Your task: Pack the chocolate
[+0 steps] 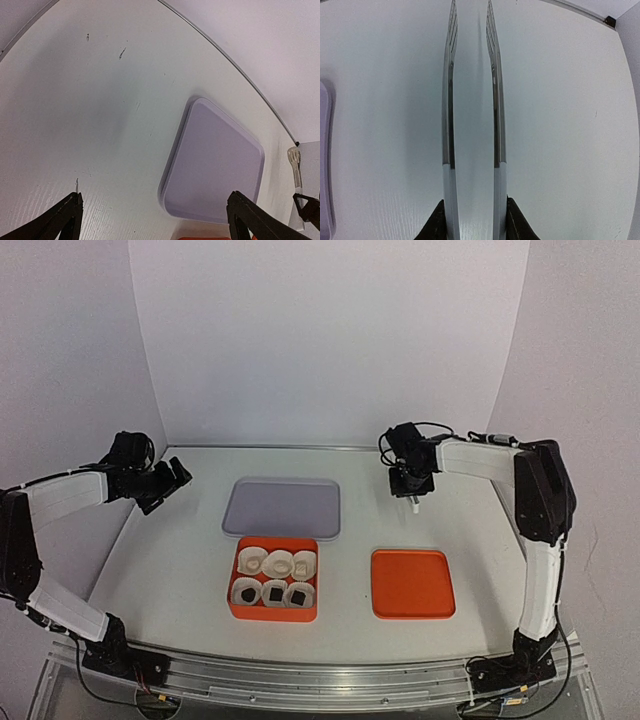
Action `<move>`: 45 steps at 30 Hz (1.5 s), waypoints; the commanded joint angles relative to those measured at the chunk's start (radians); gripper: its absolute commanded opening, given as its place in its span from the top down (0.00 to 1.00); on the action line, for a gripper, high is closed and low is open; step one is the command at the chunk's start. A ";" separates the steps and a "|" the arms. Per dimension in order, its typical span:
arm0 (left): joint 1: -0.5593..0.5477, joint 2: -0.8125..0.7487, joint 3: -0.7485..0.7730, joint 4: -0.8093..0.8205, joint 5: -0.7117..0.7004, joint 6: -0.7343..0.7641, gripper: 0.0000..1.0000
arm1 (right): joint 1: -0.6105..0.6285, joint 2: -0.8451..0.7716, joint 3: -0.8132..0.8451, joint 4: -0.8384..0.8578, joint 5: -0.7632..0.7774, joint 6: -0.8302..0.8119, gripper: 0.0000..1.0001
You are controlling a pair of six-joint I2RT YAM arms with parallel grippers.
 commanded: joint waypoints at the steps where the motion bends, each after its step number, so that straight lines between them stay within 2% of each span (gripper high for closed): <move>1: -0.003 -0.015 0.016 -0.001 -0.020 -0.010 0.00 | -0.011 0.046 0.066 0.032 0.018 0.105 0.70; 14: -0.002 -0.025 -0.002 -0.002 -0.020 -0.010 0.00 | -0.015 0.181 0.084 0.032 -0.020 0.218 0.66; 20: -0.003 -0.044 -0.009 -0.009 -0.026 -0.007 0.00 | -0.016 0.200 0.075 0.030 -0.032 0.239 0.59; 22: -0.002 -0.051 -0.011 -0.012 -0.027 -0.006 0.00 | -0.016 0.197 0.069 0.030 -0.032 0.242 0.52; 25: -0.004 -0.061 -0.015 -0.016 -0.028 -0.005 0.00 | -0.016 0.184 0.060 0.029 -0.033 0.245 0.34; 28: -0.003 -0.069 -0.016 -0.018 -0.027 -0.004 0.00 | -0.016 0.162 0.046 0.028 -0.030 0.238 0.27; 36: -0.003 -0.086 -0.010 -0.013 -0.003 0.005 0.00 | -0.016 0.005 -0.003 0.016 -0.048 0.177 0.12; 41: -0.003 -0.091 0.005 -0.012 0.017 0.017 0.00 | -0.016 -0.174 -0.124 -0.009 -0.116 0.113 0.11; 45: -0.003 -0.089 0.012 -0.001 0.040 0.020 0.00 | -0.018 -0.330 -0.229 -0.119 -0.178 0.066 0.12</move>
